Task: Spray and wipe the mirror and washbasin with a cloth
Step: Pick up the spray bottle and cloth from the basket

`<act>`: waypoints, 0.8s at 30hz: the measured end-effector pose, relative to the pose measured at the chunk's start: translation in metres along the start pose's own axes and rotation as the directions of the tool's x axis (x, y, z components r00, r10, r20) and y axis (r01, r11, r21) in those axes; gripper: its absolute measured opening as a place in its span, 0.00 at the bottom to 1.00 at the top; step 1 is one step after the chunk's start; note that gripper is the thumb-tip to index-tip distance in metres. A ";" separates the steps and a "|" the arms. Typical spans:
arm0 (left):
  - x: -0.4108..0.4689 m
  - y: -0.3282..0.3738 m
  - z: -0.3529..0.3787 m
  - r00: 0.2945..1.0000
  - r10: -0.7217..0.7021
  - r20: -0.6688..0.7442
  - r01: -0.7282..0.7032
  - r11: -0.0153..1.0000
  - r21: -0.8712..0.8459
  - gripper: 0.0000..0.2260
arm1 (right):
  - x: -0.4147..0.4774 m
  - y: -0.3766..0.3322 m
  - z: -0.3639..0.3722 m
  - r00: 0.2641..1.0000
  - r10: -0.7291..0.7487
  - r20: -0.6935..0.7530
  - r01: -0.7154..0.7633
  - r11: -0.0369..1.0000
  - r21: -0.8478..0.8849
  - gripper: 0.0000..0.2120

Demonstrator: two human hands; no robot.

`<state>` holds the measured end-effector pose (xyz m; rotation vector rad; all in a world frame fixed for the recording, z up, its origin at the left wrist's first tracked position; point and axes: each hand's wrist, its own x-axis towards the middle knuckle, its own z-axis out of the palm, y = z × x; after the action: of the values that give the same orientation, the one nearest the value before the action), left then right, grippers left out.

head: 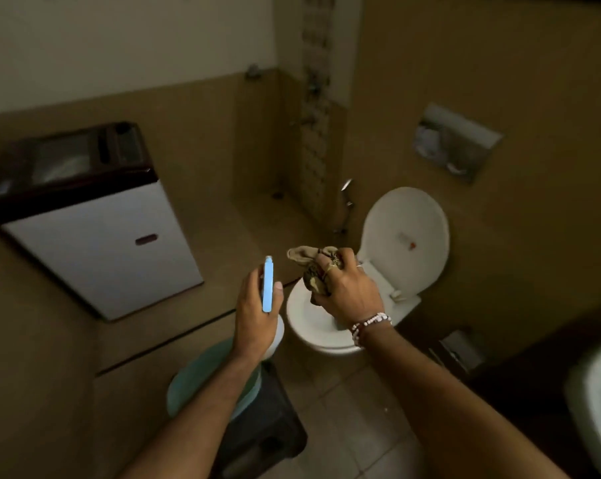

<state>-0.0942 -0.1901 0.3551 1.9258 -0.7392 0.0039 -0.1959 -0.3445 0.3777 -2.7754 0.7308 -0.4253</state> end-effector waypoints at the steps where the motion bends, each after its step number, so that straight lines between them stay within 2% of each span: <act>1: 0.003 0.018 0.010 0.999 0.036 0.011 -0.036 0.999 -0.006 0.19 | -0.005 0.014 -0.018 0.999 0.028 -0.032 -0.028 1.000 -0.005 0.31; 4: 0.013 0.072 0.051 0.991 0.132 0.033 -0.131 0.990 -0.048 0.24 | -0.020 0.065 -0.077 0.983 0.104 -0.150 -0.109 0.994 -0.024 0.32; 7: 0.012 0.142 0.097 0.969 0.238 0.063 -0.226 0.961 -0.158 0.26 | -0.047 0.121 -0.141 0.951 0.175 -0.253 -0.190 0.981 -0.036 0.33; 11: 0.003 0.227 0.152 0.942 0.310 0.128 -0.261 0.918 -0.297 0.30 | -0.084 0.183 -0.214 0.901 0.237 -0.364 -0.282 0.957 -0.075 0.34; 13: -0.007 0.274 0.179 0.917 0.358 0.179 -0.281 0.894 -0.350 0.26 | -0.104 0.213 -0.252 0.869 0.255 -0.423 -0.320 0.943 -0.088 0.36; 17: -0.031 0.365 0.223 0.863 0.439 0.250 -0.315 0.854 -0.413 0.11 | -0.148 0.263 -0.321 0.803 0.258 -0.538 -0.376 0.919 -0.120 0.37; 24: -0.059 0.490 0.283 0.773 0.596 0.216 -0.395 0.720 -0.571 0.18 | -0.211 0.320 -0.414 0.652 0.232 -0.722 -0.507 0.842 -0.187 0.30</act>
<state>-0.4727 -0.5335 0.6057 1.1795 -1.3834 -0.2174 -0.6521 -0.5718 0.6205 -2.6234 1.6883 -1.3782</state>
